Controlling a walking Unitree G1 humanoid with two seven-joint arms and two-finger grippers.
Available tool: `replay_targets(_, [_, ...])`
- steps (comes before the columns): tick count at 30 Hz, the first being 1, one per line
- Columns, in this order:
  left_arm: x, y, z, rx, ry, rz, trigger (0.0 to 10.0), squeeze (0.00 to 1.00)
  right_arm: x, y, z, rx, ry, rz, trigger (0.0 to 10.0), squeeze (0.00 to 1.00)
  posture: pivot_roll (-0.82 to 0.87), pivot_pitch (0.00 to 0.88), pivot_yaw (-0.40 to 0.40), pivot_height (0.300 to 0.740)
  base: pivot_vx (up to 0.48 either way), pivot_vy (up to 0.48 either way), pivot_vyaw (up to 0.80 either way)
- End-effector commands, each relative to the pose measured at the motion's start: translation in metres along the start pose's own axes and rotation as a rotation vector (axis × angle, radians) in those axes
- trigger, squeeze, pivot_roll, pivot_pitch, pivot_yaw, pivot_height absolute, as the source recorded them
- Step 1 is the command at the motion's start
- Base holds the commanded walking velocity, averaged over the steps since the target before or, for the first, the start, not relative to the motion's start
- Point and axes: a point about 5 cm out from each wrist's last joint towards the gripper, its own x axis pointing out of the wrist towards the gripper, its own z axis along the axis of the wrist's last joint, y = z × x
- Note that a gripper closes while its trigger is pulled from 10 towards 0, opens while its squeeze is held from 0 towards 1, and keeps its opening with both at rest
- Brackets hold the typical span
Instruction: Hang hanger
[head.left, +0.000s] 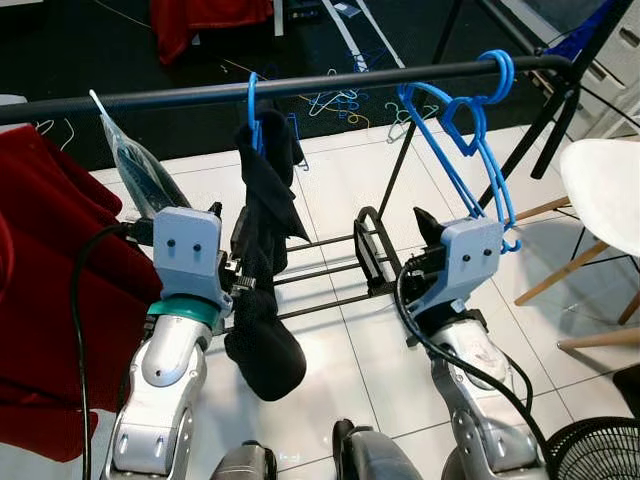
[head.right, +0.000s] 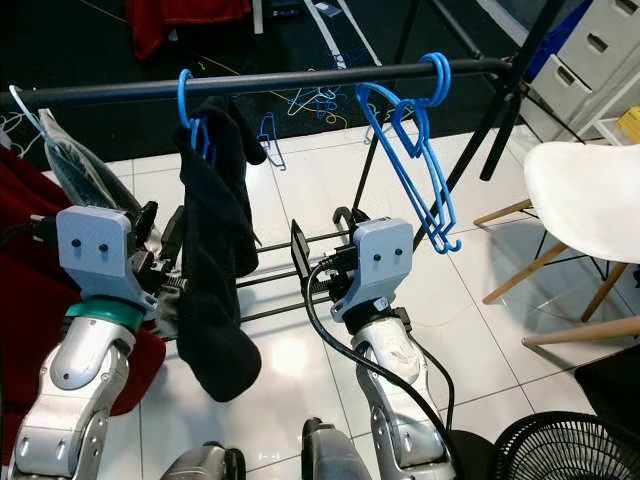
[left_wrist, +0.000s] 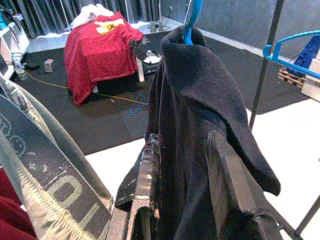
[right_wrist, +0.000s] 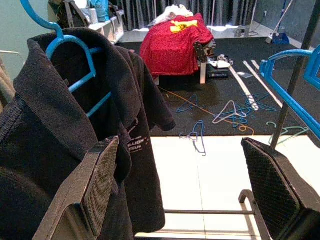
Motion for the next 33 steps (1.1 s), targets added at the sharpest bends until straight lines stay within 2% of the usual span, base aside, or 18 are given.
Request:
replay_targets(1, [-0.0001, -0.0006, -0.0032, -0.004, 0.019, 0.000, 10.0, 0.00, -0.0007, -0.0007, -0.0025, -0.003, 0.008, -0.010, 10.0, 0.00, -0.03, 0.115, 0.030, 0.740, 0.000, 0.000, 0.00])
replay_targets(16, [-0.0067, -0.0013, -0.0089, 0.011, 0.043, 0.011, 10.0, 0.00, 0.0024, -0.0037, -0.0051, -0.013, 0.019, -0.037, 10.0, 0.00, -0.02, 0.125, 0.031, 0.740, 0.000, 0.000, 0.00])
replay_targets(33, [-0.0075, -0.0011, -0.0114, 0.020, 0.052, 0.022, 10.0, 0.00, 0.0032, -0.0002, -0.0118, -0.013, 0.037, -0.027, 10.0, 0.00, -0.04, 0.122, 0.025, 0.740, -0.382, 0.000, 0.00])
